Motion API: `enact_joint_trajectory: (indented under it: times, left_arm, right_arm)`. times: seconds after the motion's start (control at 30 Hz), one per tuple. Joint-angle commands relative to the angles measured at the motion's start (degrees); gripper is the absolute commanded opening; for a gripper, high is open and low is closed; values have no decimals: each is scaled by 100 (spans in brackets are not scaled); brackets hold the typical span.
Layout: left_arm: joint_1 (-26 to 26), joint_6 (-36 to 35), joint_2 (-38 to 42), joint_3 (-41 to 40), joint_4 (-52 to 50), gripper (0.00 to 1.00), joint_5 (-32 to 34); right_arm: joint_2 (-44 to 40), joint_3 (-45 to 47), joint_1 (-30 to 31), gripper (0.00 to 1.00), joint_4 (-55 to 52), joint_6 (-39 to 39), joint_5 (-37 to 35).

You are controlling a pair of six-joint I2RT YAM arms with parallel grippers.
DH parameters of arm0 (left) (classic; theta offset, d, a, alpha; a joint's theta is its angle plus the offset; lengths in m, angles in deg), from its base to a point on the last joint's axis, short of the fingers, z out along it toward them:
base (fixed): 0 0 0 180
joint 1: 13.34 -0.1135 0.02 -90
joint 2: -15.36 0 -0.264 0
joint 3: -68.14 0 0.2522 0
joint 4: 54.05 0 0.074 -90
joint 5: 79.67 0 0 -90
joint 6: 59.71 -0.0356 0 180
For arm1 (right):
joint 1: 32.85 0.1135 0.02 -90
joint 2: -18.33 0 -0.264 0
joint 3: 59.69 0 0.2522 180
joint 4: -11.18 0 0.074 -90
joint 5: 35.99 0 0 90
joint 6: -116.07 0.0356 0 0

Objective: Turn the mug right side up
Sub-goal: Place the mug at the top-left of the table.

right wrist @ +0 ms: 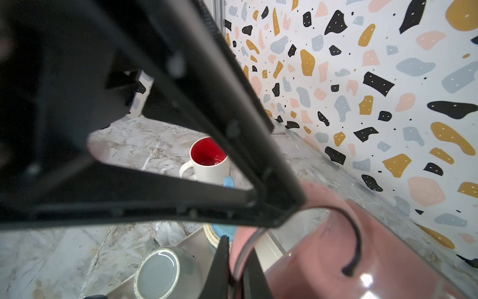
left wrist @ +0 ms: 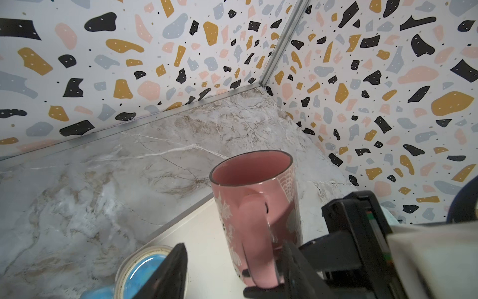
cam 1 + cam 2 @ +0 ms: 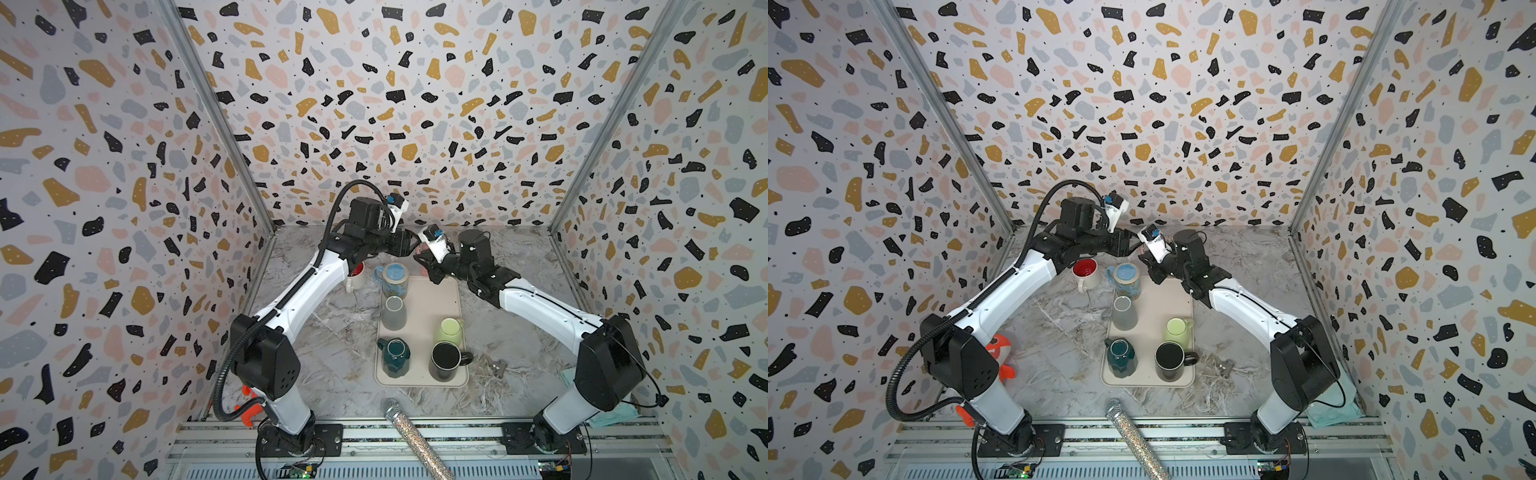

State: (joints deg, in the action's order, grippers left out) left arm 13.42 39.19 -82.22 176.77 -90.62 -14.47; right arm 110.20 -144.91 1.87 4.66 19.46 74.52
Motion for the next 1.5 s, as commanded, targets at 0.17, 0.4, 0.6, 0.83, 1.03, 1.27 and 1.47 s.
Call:
enact_joint_trajectory:
  times: [0.17,0.4,0.6,0.83,1.03,1.27,1.47]
  left_arm:
    - [154,-491,-332,613,-729,56,-122]
    - [167,-634,-533,761,-1166,52,-175]
    - [172,-620,-578,820,-1216,47,-313]
    - [179,-634,-604,839,-1282,35,-315]
    - [176,-619,-692,869,-1358,3,-501]
    - [179,-114,-538,627,-612,0,-417]
    - [171,193,-455,634,-69,0,-242]
  right_arm:
    - [-415,-202,122,0,445,-394,-73]
    - [-478,-204,193,0,371,-608,-92]
    - [-470,-183,304,0,371,-748,-159]
    - [-488,-160,334,0,351,-829,-163]
    - [-548,-123,369,0,365,-929,-236]
    - [-706,77,369,2,522,-871,-425]
    - [-936,323,363,20,624,-834,-607]
